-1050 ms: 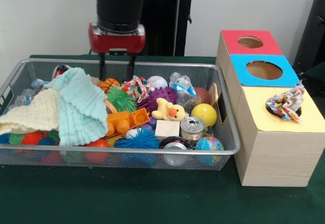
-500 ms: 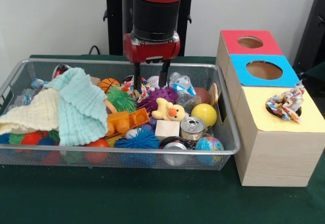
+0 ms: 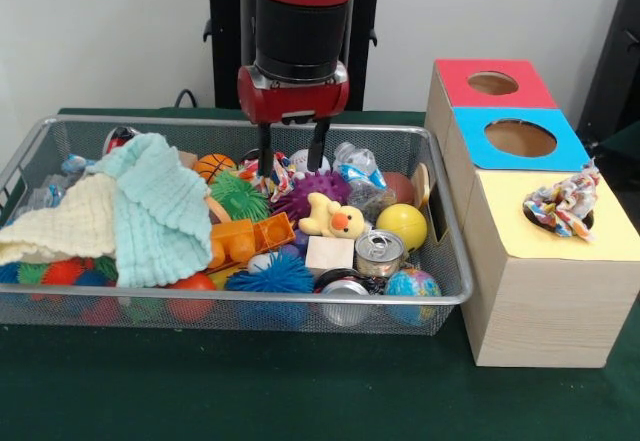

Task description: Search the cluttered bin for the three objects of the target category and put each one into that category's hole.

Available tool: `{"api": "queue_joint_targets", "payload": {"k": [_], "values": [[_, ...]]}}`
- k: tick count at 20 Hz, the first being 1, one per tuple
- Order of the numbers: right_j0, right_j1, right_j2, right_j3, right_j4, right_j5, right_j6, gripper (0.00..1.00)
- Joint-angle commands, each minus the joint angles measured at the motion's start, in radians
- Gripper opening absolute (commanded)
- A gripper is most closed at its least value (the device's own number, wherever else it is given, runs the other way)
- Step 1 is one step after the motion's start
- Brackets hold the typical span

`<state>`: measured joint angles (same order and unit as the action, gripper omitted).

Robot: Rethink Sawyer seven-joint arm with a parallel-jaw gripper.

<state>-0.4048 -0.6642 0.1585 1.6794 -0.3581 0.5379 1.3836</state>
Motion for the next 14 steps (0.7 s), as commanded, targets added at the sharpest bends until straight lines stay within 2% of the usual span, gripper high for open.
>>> {"api": "queue_joint_targets", "payload": {"k": [1, 14], "values": [[-0.035, 0.041, 0.039, 0.067, -0.095, -0.056, -0.012, 1.0], [-0.03, 0.102, 0.02, 0.103, -0.132, -0.112, 0.054, 1.0]]}}
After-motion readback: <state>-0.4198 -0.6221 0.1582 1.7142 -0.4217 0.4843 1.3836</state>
